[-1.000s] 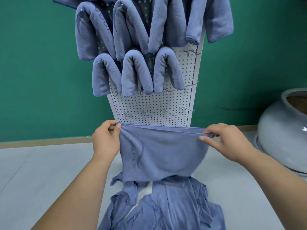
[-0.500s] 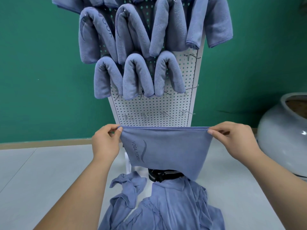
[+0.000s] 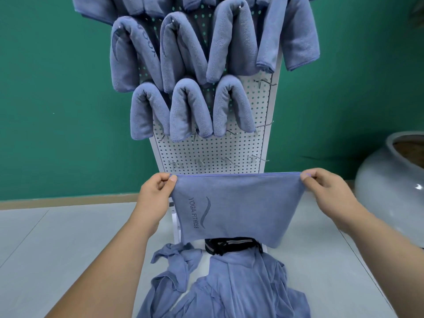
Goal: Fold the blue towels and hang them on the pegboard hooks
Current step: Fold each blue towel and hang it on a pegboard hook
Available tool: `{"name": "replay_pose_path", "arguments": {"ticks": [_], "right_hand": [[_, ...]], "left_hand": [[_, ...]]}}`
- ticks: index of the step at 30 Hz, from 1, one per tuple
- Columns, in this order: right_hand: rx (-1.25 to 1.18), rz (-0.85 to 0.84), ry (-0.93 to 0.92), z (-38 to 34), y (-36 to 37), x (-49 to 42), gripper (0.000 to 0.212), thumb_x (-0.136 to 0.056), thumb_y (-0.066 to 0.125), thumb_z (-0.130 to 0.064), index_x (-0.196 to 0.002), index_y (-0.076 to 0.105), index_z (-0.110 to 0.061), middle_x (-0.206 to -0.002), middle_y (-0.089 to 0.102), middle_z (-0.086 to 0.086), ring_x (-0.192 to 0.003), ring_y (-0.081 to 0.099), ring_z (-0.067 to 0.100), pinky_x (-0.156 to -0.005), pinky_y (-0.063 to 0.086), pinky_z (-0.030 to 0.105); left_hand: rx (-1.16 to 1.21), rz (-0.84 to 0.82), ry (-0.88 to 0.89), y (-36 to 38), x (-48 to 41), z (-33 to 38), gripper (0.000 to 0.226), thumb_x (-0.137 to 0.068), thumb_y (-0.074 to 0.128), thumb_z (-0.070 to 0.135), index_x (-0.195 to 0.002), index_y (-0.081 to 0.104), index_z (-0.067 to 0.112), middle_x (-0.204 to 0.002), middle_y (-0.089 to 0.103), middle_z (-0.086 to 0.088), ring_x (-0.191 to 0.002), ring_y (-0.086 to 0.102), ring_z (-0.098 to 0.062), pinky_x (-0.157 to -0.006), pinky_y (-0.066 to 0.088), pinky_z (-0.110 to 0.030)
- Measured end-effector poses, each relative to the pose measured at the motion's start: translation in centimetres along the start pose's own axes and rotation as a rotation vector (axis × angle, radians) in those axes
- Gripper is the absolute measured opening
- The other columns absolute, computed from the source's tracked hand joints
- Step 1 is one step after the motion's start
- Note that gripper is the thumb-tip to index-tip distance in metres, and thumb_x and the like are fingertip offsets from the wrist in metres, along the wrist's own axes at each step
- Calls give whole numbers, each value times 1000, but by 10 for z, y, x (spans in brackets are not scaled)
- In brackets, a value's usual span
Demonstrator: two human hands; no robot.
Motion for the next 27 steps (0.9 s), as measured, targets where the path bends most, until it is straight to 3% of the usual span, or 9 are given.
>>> {"name": "replay_pose_path", "arguments": {"ticks": [3, 5, 7, 10, 14, 16, 19, 22, 27], "right_hand": [[-471, -111, 149, -8, 1, 1, 29, -109, 56, -28, -107, 73, -6, -110, 77, 12, -99, 68, 23, -106, 51, 49], [-591, -120, 171, -14, -1, 1, 35, -108, 57, -34, -114, 75, -5, -118, 75, 20, -104, 69, 28, -105, 50, 51], [-681, -80, 216, -20, 0, 2, 37, -104, 63, -37, -115, 76, -5, -118, 77, 17, -104, 70, 27, -101, 51, 48], [-785, 17, 315, -25, 10, 5, 37, -94, 78, -37, -114, 77, -6, -114, 79, 10, -105, 74, 24, -100, 56, 41], [-698, 131, 342, -24, 36, 15, 24, -88, 85, -29, -101, 82, -9, -101, 82, 5, -88, 74, 20, -88, 59, 36], [-635, 125, 315, -29, 50, 22, 15, -92, 82, -24, -96, 82, -9, -91, 81, 4, -75, 69, 17, -76, 59, 32], [-606, 81, 244, -42, 70, 34, 8, -96, 76, -14, -99, 80, -7, -90, 81, 10, -70, 70, 16, -68, 62, 30], [-624, -11, 207, -51, 90, 48, 8, -98, 73, -11, -103, 80, -9, -95, 81, 9, -80, 75, 20, -78, 65, 36], [-548, -65, 134, -55, 109, 61, 16, -98, 73, -12, -96, 82, -25, -98, 81, -5, -98, 77, 24, -88, 65, 45]], "left_hand": [[209, -2, -60, 4, -2, 6, 22, -108, 59, 27, -102, 69, 8, -96, 72, -10, -87, 59, -22, -84, 48, -44], [347, 13, -89, 8, 0, 15, 18, -107, 59, 24, -100, 68, 10, -96, 73, -9, -86, 62, -21, -80, 48, -40], [413, 56, -135, 13, 2, 22, 14, -105, 62, 23, -98, 67, 12, -92, 73, -6, -82, 64, -19, -75, 49, -36], [293, 153, -227, 21, 2, 13, 17, -102, 66, 26, -94, 69, 12, -90, 73, -7, -84, 62, -23, -81, 51, -39], [84, 151, -202, 44, 17, 8, 17, -98, 71, 26, -86, 71, 13, -93, 77, -6, -83, 66, -23, -97, 58, -56], [80, 85, -174, 59, 28, 11, 16, -97, 74, 26, -87, 73, 13, -90, 78, -7, -82, 69, -22, -94, 59, -57], [85, -23, -129, 80, 44, 17, 14, -95, 78, 25, -91, 73, 13, -87, 78, -11, -77, 70, -23, -90, 61, -57], [85, -83, -96, 96, 59, 22, 11, -94, 79, 20, -93, 72, 12, -83, 77, -13, -72, 70, -23, -84, 61, -50], [73, -120, -57, 110, 70, 21, 3, -94, 78, 15, -97, 77, 18, -87, 80, -2, -84, 78, -19, -83, 62, -33]]}}
Point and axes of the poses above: each hand's wrist, its own x-axis away from the middle knuckle, its own y-axis out of the palm, z = x × y, the point moved 1 cm from there along -x, towards the middle knuckle
